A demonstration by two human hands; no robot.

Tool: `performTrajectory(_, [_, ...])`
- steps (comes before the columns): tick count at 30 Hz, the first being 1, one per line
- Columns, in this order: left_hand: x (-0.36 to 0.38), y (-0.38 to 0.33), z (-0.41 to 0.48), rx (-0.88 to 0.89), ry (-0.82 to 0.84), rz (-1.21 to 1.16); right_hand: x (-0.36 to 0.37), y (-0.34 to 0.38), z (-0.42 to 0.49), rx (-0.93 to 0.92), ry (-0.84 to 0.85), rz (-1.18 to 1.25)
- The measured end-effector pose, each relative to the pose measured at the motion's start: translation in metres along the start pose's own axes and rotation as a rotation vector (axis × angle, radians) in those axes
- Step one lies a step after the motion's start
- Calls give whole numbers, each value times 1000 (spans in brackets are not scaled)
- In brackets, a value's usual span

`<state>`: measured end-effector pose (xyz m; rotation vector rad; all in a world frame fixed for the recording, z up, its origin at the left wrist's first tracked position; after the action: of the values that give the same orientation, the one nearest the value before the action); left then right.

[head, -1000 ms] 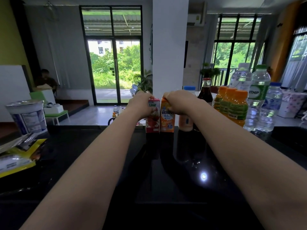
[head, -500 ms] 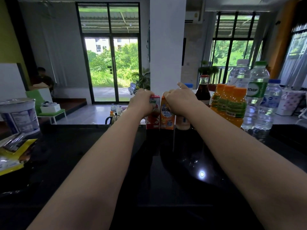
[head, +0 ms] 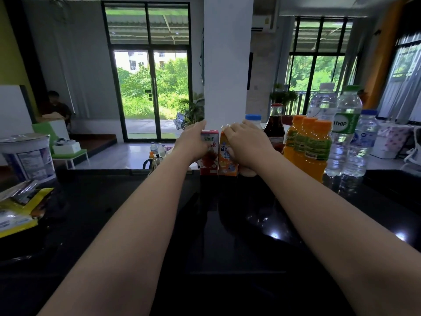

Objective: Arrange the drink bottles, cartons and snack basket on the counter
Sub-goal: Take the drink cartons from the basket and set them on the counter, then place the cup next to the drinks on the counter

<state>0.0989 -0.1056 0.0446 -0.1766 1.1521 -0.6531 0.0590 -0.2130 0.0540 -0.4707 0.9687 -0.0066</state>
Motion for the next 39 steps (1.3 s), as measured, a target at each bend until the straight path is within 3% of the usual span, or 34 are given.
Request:
performTrajectory(10, [-29,13,-76,-26,4,120,-29,21,-52,110,35,187])
performTrajectory(21, [-89,48,-175,-100,-28,300,-52,99,-78,105,110,449])
performTrajectory(29, [-159,105,-185,-137,-90,326,-70,183,-35,114,131,578])
performTrajectory(39, [-246,238,-156,-279,-144,282,-50,295,72,119,206,923])
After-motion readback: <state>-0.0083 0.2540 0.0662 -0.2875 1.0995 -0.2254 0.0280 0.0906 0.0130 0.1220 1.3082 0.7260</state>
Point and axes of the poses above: each hand's wrist, its own z-axis towards the middle knuckle, its own x-axis out of the palm, y = z × x, the point moved 10 cm from there along z, towards the middle knuckle, and after that the axes turned 5 degrees about y, right-handed, at the moved point
